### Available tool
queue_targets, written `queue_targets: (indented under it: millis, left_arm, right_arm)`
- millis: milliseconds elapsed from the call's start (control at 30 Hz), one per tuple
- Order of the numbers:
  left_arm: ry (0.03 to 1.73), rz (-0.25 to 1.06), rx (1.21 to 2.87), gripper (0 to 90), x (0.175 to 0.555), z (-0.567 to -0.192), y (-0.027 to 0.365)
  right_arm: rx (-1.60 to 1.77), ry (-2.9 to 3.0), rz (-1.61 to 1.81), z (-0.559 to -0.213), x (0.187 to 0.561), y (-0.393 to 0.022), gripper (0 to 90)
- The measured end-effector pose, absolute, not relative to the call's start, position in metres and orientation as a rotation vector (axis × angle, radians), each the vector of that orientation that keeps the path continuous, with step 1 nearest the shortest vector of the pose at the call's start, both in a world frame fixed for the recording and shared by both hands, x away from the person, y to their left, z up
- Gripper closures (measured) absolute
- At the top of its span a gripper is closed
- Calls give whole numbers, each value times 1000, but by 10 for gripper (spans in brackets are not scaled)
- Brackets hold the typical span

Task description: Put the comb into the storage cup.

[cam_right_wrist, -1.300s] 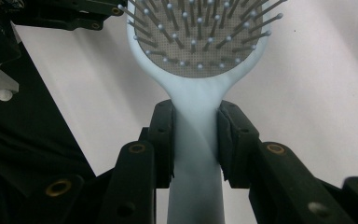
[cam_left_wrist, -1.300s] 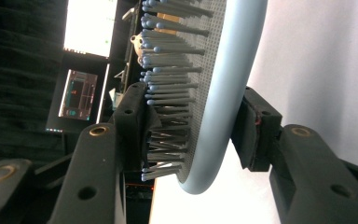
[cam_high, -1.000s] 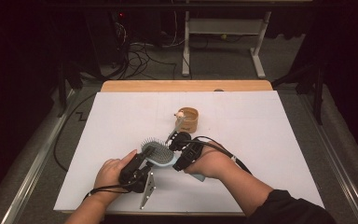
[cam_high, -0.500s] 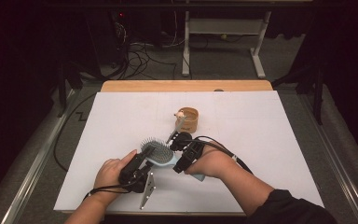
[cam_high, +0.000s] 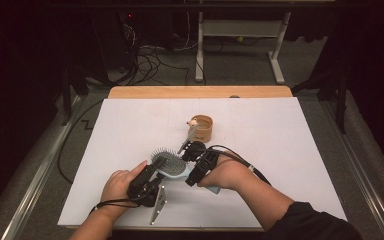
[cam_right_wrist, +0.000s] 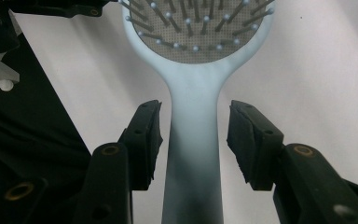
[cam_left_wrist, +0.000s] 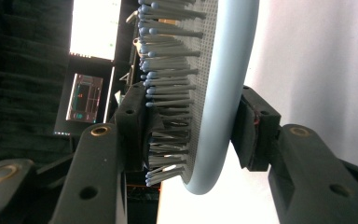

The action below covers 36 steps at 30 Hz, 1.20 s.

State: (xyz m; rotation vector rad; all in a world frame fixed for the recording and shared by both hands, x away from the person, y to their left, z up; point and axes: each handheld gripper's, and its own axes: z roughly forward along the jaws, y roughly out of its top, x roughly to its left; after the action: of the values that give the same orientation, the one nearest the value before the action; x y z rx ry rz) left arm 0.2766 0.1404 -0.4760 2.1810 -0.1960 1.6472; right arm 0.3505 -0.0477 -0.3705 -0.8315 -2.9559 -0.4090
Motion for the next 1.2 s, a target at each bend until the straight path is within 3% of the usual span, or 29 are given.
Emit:
queue_targets:
  millis: [667, 1200]
  left_arm:
    - [-249, 1665, 2187, 537, 275, -480, 138]
    - [-282, 1681, 2191, 536, 274, -484, 136]
  right_arm:
    - [-783, -2941, -233, -370, 359, -33, 544]
    - [-769, -2959, -199, -374, 359, -31, 655]
